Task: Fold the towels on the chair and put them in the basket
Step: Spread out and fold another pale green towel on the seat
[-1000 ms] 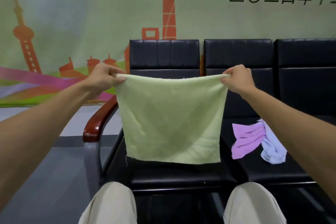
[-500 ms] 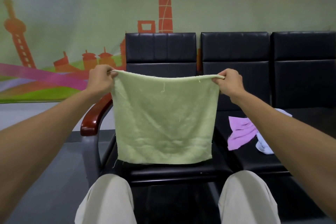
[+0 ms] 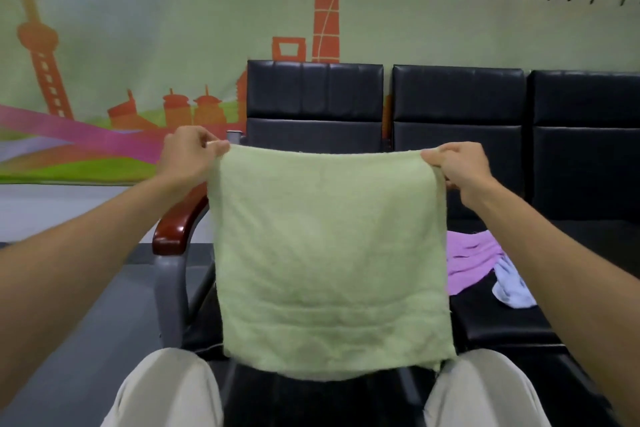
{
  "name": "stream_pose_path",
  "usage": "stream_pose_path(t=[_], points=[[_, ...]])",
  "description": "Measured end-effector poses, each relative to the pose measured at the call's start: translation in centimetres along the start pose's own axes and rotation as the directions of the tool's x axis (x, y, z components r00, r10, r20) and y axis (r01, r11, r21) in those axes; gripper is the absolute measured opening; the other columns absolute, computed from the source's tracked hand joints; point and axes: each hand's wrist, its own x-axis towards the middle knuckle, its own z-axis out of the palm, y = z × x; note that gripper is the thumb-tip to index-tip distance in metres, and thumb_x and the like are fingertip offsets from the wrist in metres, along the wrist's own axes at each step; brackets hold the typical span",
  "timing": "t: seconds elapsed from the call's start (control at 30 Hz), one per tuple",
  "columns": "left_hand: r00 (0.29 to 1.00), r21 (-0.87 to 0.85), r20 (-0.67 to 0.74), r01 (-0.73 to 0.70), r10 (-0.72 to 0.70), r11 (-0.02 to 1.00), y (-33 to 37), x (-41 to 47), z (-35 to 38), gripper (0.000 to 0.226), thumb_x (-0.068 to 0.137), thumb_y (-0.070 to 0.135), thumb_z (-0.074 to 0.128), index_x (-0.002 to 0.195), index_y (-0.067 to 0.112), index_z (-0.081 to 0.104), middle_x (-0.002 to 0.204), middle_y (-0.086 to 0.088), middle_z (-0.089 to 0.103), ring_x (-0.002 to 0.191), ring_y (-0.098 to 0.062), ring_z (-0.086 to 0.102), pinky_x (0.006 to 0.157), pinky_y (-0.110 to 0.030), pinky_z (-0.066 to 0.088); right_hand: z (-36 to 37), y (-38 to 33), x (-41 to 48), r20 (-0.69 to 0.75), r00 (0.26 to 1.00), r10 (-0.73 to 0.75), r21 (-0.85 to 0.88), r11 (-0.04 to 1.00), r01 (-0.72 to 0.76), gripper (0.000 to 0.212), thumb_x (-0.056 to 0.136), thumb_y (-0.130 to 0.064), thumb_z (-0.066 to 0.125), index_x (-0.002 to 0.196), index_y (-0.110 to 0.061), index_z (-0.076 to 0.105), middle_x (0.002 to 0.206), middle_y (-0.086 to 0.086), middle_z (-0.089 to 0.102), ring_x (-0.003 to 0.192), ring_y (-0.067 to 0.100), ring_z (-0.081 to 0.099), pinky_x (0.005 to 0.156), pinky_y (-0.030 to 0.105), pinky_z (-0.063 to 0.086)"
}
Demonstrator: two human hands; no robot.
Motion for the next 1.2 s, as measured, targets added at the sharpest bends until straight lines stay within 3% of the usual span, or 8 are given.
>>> stream_pose_path(t=[0.07, 0.2, 0.3, 0.7, 0.87, 0.97, 1.07, 1.2], points=[[1.0, 0.089, -0.001, -0.024, 0.024, 0.996, -1.2, -0.2, 1.8, 0.022, 0.091, 0.029, 0.065, 0.095, 0.008, 0.072, 0.097, -0.012, 0.07, 0.093, -0.03, 0.063, 0.081, -0.038, 0.051, 1.4, 1.5, 0.1, -0.024, 0.999, -0.048, -0.145, 0.988, 0.044, 0.016, 0.084, -0.023, 0.068, 0.078, -0.008, 0.072, 0.079, -0.005, 0.067, 0.086, 0.017, 0.062, 0.071, 0.034, 0.052], [0.957, -0.263, 0.16, 0.277, -0.241, 0.924, -5.0, -0.6, 7.4, 0.019, 0.097, 0.019, 0.056, 0.093, 0.001, 0.059, 0.085, -0.019, 0.06, 0.042, -0.023, 0.064, 0.039, -0.029, 0.052, 4.7, 6.2, 1.2, -0.035, 0.999, 0.009, -0.234, 0.972, -0.017, 0.025, 0.081, -0.027, 0.067, 0.082, -0.002, 0.073, 0.078, 0.006, 0.069, 0.079, 0.021, 0.064, 0.073, 0.047, 0.058], [0.909, -0.36, 0.226, 0.413, -0.351, 0.836, -9.2, -0.5, 12.1, 0.019, 0.099, 0.017, 0.053, 0.08, 0.013, 0.049, 0.091, -0.021, 0.058, 0.05, -0.024, 0.067, 0.048, -0.031, 0.057, 7.2, 10.2, 2.3, 0.014, 0.994, 0.107, -0.174, 0.979, -0.102, 0.014, 0.084, -0.016, 0.068, 0.082, -0.003, 0.072, 0.091, 0.017, 0.069, 0.054, 0.019, 0.069, 0.058, 0.04, 0.061], [0.849, -0.189, 0.304, 0.498, -0.432, 0.846, -21.2, 0.6, 26.2, 0.02, 0.086, 0.041, 0.058, 0.084, 0.021, 0.056, 0.099, -0.009, 0.066, 0.093, -0.029, 0.067, 0.088, -0.048, 0.054, 16.1, 22.8, 7.0, 0.081, 0.964, 0.253, -0.249, 0.942, -0.226, 0.022, 0.091, -0.012, 0.063, 0.07, -0.02, 0.065, 0.085, 0.011, 0.071, 0.069, 0.021, 0.072, 0.071, 0.039, 0.061], [0.886, 0.02, 0.307, 0.36, -0.348, 0.933, -21.8, 2.8, 29.4, 0.034, 0.096, 0.022, 0.05, 0.129, 0.014, 0.048, 0.126, -0.005, 0.055, 0.106, -0.02, 0.052, 0.084, -0.029, 0.038, 19.0, 26.5, 10.0, 0.08, 0.961, 0.266, -0.233, 0.942, -0.241, 0.017, 0.088, -0.017, 0.064, 0.076, -0.027, 0.069, 0.085, 0.003, 0.074, 0.087, 0.023, 0.071, 0.089, 0.042, 0.056], [0.881, -0.01, 0.413, 0.26, -0.232, 0.966, -21.5, 3.4, 29.6, 0.058, 0.095, 0.009, 0.048, 0.149, 0.018, 0.027, 0.151, -0.001, 0.033, 0.125, -0.014, 0.044, 0.096, -0.024, 0.034, 19.5, 26.9, 10.6, 0.144, 0.959, 0.245, -0.282, 0.939, -0.198, 0.039, 0.091, -0.011, 0.06, 0.129, -0.018, 0.061, 0.128, 0.002, 0.063, 0.117, 0.02, 0.06, 0.105, 0.033, 0.044], [0.867, 0.012, 0.489, 0.103, -0.095, 0.995, -21.3, 2.1, 28.4, 0.054, 0.094, 0.005, 0.05, 0.145, 0.016, 0.036, 0.149, -0.002, 0.032, 0.132, -0.017, 0.041, 0.101, -0.025, 0.033, 18.8, 26.0, 9.4, 0.273, 0.946, 0.174, -0.371, 0.927, -0.064, 0.052, 0.093, -0.009, 0.056, 0.144, -0.018, 0.045, 0.14, 0.002, 0.053, 0.127, 0.018, 0.051, 0.098, 0.021, 0.038], [0.787, 0.056, 0.613, -0.13, 0.069, 0.99, -19.9, -1.1, 25.1, 0.031, 0.093, 0.014, 0.058, 0.124, 0.018, 0.054, 0.128, 0.002, 0.042, 0.119, -0.012, 0.044, 0.097, -0.019, 0.031, 16.6, 24.3, 5.9, 0.481, 0.874, 0.064, -0.456, 0.87, 0.188, 0.034, 0.093, -0.022, 0.063, 0.126, -0.02, 0.06, 0.127, -0.003, 0.059, 0.115, 0.013, 0.057, 0.085, 0.022, 0.044]])
